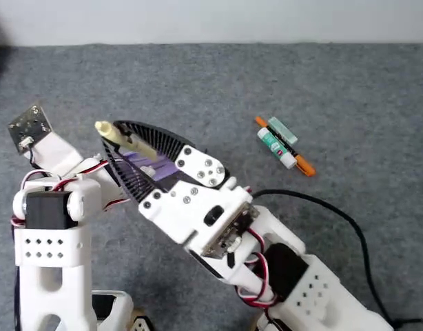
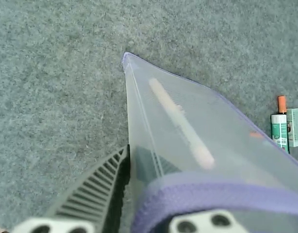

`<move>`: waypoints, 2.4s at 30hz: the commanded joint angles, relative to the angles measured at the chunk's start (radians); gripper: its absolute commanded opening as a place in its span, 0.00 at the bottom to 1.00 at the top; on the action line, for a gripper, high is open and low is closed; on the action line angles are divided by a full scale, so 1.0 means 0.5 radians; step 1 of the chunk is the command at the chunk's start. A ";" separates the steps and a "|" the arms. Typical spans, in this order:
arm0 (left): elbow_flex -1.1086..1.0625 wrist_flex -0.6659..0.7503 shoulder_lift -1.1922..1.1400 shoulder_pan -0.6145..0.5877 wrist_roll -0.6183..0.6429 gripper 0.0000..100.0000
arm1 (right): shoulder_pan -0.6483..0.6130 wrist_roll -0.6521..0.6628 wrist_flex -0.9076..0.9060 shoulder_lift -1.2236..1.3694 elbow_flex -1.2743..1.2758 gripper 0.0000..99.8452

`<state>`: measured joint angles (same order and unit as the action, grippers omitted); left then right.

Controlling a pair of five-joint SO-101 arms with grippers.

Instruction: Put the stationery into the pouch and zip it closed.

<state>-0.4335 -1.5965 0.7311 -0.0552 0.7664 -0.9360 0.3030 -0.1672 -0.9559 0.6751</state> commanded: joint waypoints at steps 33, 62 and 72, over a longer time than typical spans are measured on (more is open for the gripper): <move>0.109 0.055 0.006 0.003 0.028 0.01 | 0.407 -0.006 -0.293 -0.020 0.368 0.01; 0.106 0.058 0.003 0.012 0.028 0.01 | 0.526 -0.304 -1.149 -0.330 -0.101 0.06; 0.106 0.058 0.003 0.003 0.028 0.01 | 0.569 -0.310 -1.165 -0.330 -0.095 0.06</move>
<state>-0.4335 -1.5965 0.7311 -0.0537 0.7664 -0.6966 0.1634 -0.7380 -1.1139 0.6797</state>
